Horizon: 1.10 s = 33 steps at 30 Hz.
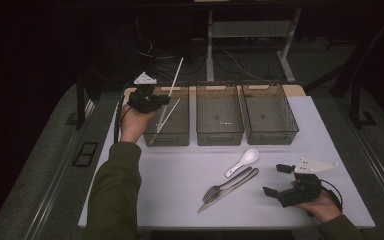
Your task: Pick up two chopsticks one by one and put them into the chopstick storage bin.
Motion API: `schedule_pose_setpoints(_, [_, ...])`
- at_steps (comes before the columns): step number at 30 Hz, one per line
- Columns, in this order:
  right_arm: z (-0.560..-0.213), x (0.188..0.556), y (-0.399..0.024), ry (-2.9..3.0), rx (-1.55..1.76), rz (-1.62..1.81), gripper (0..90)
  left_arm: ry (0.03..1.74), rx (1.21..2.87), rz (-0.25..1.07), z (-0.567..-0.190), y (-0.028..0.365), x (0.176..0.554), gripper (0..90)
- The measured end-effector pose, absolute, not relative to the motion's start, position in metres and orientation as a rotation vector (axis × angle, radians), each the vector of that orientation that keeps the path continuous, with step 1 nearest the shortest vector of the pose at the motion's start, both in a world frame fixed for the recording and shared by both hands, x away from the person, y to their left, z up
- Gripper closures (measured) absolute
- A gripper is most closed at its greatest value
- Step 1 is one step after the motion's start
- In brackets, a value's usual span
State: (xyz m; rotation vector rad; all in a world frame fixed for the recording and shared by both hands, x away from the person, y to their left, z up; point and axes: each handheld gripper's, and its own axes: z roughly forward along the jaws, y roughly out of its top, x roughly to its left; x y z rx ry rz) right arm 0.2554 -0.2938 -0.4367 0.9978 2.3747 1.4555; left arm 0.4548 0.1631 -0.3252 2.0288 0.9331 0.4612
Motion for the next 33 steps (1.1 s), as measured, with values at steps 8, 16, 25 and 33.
schedule_pose_setpoints(8, [-0.436,0.255,-0.294,2.38,0.991,1.456,0.8,0.989,2.094,0.444,-0.343,0.159,0.464,84.7])
schedule_pose_setpoints(16, [-0.436,0.255,-0.293,2.38,0.988,1.454,0.8,1.023,2.153,0.418,-0.357,0.163,0.466,84.7])
schedule_pose_setpoints(25, [-0.436,0.255,-0.293,2.383,0.99,1.453,0.8,1.064,2.186,0.385,-0.374,0.167,0.467,84.6])
schedule_pose_setpoints(33, [-0.437,0.255,-0.293,2.383,0.987,1.453,0.8,1.096,2.187,0.402,-0.381,0.162,0.471,84.2])
